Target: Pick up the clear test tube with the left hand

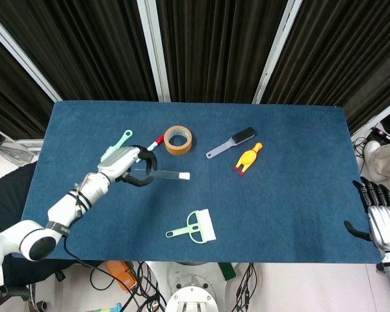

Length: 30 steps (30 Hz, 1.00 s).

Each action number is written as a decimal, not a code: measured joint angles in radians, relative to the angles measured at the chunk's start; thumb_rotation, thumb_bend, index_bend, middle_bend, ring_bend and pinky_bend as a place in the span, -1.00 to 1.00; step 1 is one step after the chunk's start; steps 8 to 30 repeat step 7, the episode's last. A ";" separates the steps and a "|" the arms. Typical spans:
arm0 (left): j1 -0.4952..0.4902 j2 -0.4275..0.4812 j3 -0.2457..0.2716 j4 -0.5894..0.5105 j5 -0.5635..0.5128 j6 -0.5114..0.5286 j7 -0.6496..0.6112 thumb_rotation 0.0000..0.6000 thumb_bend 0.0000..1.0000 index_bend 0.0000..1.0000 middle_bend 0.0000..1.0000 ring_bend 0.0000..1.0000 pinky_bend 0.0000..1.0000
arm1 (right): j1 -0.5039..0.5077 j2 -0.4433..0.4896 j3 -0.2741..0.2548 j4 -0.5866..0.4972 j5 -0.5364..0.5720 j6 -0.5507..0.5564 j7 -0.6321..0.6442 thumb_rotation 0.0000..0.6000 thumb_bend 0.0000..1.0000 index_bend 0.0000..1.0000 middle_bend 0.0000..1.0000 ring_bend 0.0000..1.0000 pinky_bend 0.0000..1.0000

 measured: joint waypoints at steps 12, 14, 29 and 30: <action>0.065 0.120 -0.027 -0.018 0.097 0.007 -0.224 1.00 -0.07 0.14 0.17 -0.45 -0.61 | -0.003 -0.001 -0.001 -0.003 -0.001 0.003 -0.004 1.00 -0.29 -0.85 -0.99 -1.00 -1.00; 0.065 0.120 -0.027 -0.018 0.097 0.007 -0.224 1.00 -0.07 0.14 0.17 -0.45 -0.61 | -0.003 -0.001 -0.001 -0.003 -0.001 0.003 -0.004 1.00 -0.29 -0.85 -0.99 -1.00 -1.00; 0.065 0.120 -0.027 -0.018 0.097 0.007 -0.224 1.00 -0.07 0.14 0.17 -0.45 -0.61 | -0.003 -0.001 -0.001 -0.003 -0.001 0.003 -0.004 1.00 -0.29 -0.85 -0.99 -1.00 -1.00; 0.065 0.120 -0.027 -0.018 0.097 0.007 -0.224 1.00 -0.07 0.14 0.17 -0.45 -0.61 | -0.003 -0.001 -0.001 -0.003 -0.001 0.003 -0.004 1.00 -0.29 -0.85 -0.99 -1.00 -1.00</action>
